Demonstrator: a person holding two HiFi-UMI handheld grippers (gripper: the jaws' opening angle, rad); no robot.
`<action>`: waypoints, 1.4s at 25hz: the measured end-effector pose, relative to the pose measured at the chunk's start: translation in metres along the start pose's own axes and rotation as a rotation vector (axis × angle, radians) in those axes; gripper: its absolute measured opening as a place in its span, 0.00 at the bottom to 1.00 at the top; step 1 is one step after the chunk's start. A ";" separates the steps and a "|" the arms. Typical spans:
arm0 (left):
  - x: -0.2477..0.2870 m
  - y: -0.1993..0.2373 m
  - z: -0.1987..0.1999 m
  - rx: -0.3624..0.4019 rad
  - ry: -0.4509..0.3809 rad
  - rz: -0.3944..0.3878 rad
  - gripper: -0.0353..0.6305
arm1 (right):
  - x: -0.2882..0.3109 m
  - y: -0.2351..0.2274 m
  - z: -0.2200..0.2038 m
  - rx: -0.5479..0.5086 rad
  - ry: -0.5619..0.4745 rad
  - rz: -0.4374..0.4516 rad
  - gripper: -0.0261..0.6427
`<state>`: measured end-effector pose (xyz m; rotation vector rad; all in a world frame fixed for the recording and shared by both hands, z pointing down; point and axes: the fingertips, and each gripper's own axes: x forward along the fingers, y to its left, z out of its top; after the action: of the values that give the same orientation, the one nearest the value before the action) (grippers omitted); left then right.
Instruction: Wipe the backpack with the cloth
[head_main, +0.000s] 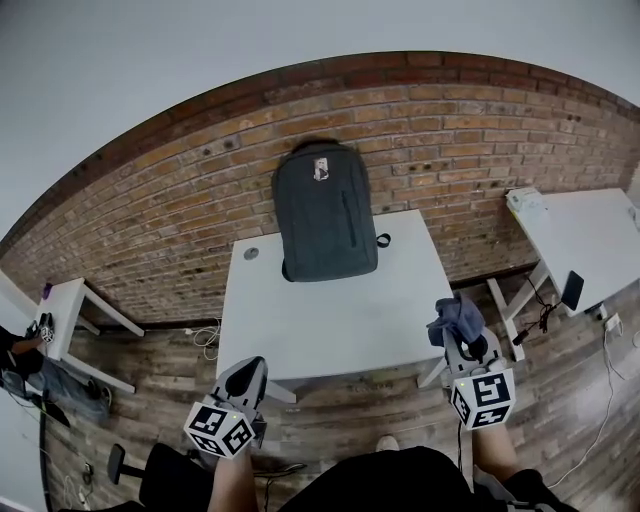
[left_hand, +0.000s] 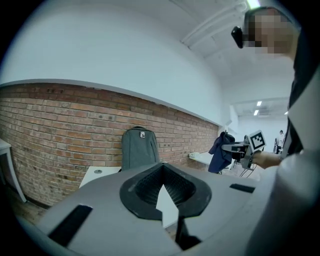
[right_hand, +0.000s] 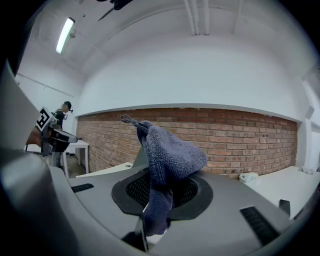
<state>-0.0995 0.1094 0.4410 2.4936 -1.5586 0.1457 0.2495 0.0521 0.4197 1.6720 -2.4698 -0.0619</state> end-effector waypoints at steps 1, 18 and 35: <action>-0.005 -0.002 -0.001 0.006 -0.001 -0.014 0.05 | -0.007 0.004 -0.002 0.008 0.006 -0.005 0.14; -0.184 0.010 -0.061 -0.065 -0.019 -0.061 0.05 | -0.132 0.146 -0.001 0.087 0.011 -0.075 0.14; -0.275 -0.014 -0.081 -0.043 0.001 -0.076 0.04 | -0.245 0.197 0.014 0.082 -0.014 -0.117 0.14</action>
<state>-0.2065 0.3740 0.4669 2.5141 -1.4481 0.1010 0.1559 0.3519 0.4041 1.8552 -2.4127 0.0144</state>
